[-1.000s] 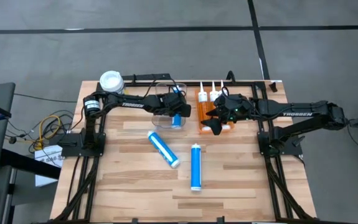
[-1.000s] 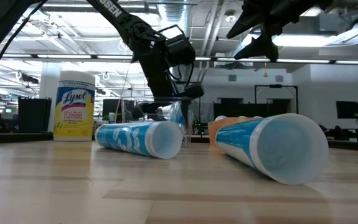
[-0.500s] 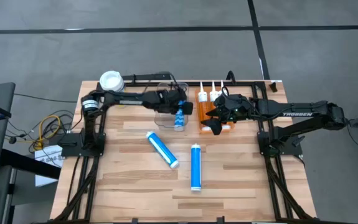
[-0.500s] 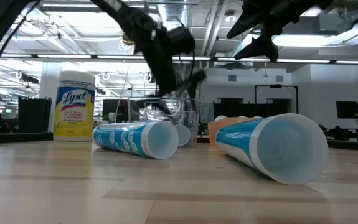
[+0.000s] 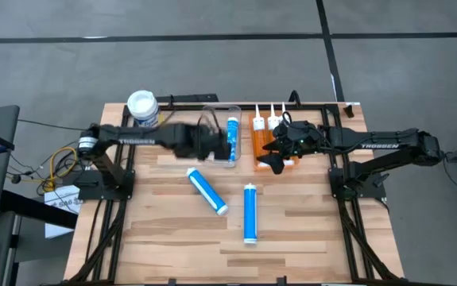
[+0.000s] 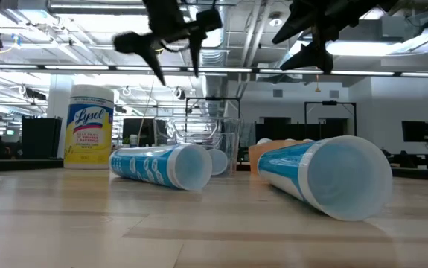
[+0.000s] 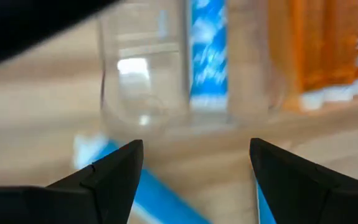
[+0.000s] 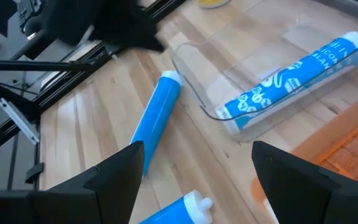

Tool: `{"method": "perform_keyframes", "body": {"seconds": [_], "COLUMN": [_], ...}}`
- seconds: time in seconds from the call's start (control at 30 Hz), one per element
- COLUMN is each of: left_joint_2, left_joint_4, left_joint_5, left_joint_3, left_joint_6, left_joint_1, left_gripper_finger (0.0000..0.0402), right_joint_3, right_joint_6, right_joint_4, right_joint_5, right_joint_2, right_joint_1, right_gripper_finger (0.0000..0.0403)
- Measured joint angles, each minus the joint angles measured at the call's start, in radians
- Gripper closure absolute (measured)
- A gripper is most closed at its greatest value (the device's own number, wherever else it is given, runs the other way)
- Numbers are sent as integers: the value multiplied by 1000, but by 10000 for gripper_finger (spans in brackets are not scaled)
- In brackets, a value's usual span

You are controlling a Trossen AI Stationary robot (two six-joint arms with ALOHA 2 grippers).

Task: Pick & place silicon tubes, Sealant and Lysol wipes
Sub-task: Put the left blue sealant into the transparent bin

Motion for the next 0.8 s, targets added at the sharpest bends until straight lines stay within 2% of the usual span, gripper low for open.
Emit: {"method": "perform_keyframes", "body": {"seconds": [0.1, 0.23, 0.37, 0.53, 0.8], "left_joint_2": [10, 43, 78, 147, 203], "left_joint_4": [-56, -30, -19, 12, 27], "left_joint_5": [-33, -67, -37, 35, 57], "left_joint_3": [-11, -69, -127, -149, -150], "left_joint_6": [-218, -498, -685, -802, -858], "left_joint_1": [-98, -193, -241, -255, -237], "left_gripper_finger": [114, 114, 114, 114, 114], "right_joint_3": [0, 0, 0, 0, 0], "right_joint_6": [-2, -27, -35, -36, -51], "right_joint_4": [-2, -16, -40, -58, -58], "right_joint_5": [-21, -27, -27, -27, -28], "right_joint_2": [0, 0, 0, 0, 0], "right_joint_1": [0, 0, 0, 0, 0], "right_gripper_finger": [112, 112, 112, 112, 112]}}
